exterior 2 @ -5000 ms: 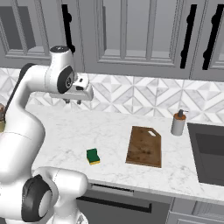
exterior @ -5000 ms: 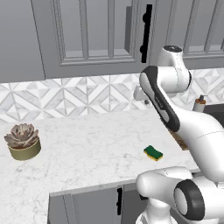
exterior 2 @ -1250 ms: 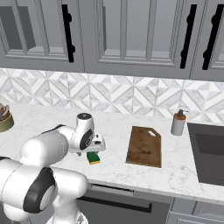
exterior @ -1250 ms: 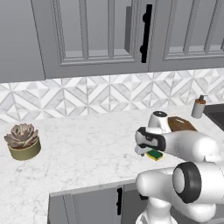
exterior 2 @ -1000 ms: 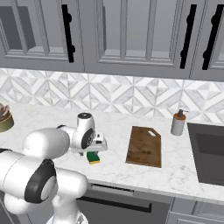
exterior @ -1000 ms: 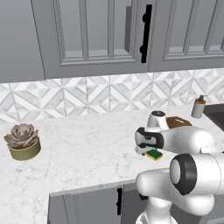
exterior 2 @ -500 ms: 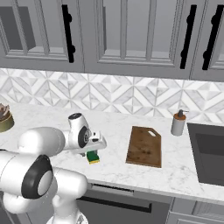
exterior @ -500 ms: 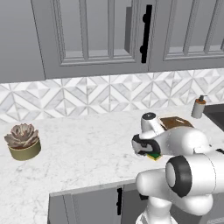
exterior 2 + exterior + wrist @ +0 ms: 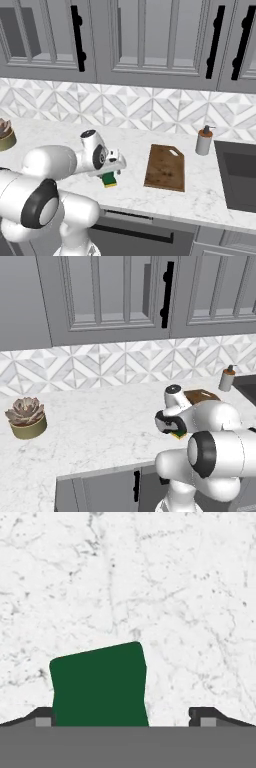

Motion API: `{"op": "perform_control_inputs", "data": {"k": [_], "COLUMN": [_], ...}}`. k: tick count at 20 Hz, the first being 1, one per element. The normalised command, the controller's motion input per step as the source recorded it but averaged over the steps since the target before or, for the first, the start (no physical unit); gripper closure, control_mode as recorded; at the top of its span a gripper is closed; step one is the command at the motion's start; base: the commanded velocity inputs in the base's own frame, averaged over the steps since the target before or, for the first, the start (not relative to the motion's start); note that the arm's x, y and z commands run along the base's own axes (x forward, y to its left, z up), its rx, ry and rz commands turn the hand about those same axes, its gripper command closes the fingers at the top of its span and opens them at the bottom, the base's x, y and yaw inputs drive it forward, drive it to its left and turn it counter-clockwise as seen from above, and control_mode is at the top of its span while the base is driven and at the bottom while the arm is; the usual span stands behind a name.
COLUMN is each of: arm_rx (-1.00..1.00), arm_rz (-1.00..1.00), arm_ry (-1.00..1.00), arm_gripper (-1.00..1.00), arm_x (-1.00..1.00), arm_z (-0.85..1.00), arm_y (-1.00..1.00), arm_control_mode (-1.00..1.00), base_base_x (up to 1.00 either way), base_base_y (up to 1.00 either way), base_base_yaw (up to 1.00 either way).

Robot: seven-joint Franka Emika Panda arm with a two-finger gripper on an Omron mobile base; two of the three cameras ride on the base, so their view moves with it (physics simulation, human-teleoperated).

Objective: Pick up the sponge from the counter and clean the cutting board by briefly scrubbing or pressing down on the cutting board. Once finished, release the sponge.

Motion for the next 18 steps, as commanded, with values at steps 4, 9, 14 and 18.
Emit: {"op": "perform_control_inputs", "data": {"k": [4,9,14,18], "arm_rx": [0.14,0.16,0.02,-0.05], "arm_rz": [0.03,0.04,0.0,-0.04], "arm_ry": [0.09,0.06,-0.1,-0.29], "arm_gripper": [-1.0,1.0,1.0,1.0], "arm_x": [0.23,0.05,-0.42,-0.71], "arm_z": [-0.89,-1.0,-1.0,-0.69], "arm_y": [-0.1,0.63,0.84,0.13], "arm_control_mode": [-1.0,-1.0,-1.0,-1.0], "base_base_x": [0.0,0.0,0.0,0.0], "base_base_y": [0.0,0.0,0.0,0.0], "base_base_yaw": [0.0,0.0,0.0,0.0]}}
